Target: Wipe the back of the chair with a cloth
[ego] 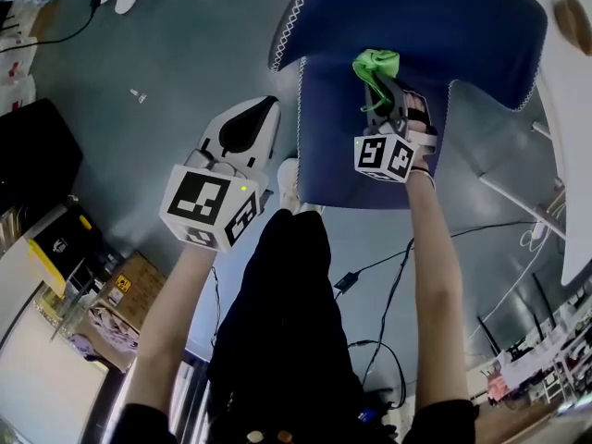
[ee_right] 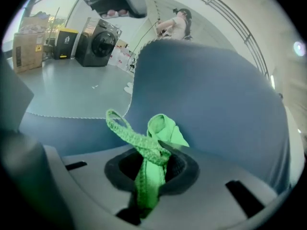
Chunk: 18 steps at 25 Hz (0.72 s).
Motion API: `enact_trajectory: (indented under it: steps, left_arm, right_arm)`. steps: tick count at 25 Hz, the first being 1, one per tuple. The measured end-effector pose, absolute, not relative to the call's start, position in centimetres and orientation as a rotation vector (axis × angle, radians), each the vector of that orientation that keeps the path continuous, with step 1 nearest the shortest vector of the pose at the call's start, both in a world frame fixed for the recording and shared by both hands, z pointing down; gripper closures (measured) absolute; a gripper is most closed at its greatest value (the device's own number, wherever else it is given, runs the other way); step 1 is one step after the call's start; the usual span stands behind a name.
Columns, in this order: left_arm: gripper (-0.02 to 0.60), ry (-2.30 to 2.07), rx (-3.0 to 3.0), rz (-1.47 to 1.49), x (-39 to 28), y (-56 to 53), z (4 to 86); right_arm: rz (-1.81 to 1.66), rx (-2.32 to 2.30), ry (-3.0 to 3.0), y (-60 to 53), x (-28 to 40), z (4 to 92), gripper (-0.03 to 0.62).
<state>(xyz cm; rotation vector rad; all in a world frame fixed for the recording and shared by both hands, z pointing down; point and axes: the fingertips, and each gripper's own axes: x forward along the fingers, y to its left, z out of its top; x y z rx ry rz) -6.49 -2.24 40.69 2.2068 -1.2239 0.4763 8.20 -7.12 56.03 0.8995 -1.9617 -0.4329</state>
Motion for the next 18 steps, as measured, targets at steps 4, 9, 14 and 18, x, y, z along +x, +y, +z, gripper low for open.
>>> enact_trajectory:
  steps: [4, 9, 14, 18]
  left_arm:
    - [0.578, -1.197, 2.241, 0.465, -4.0, -2.4, 39.1]
    - [0.578, -1.174, 2.278, 0.46, -1.7, -2.6, 37.4]
    - [0.578, -1.188, 2.291, 0.456, -1.4, -2.9, 35.9]
    - [0.578, -1.212, 2.291, 0.446, -1.7, -3.4, 35.2]
  right_arm:
    - [-0.558, 0.978, -1.995, -7.4, 9.4, 49.3, 0.539]
    - [-0.718, 1.114, -1.995, -8.7, 11.6, 40.6, 0.54]
    - [-0.809, 1.274, -1.997, -9.9, 13.1, 32.4, 0.539]
    - [-0.875, 1.386, -1.974, -11.1, 14.9, 27.4, 0.54]
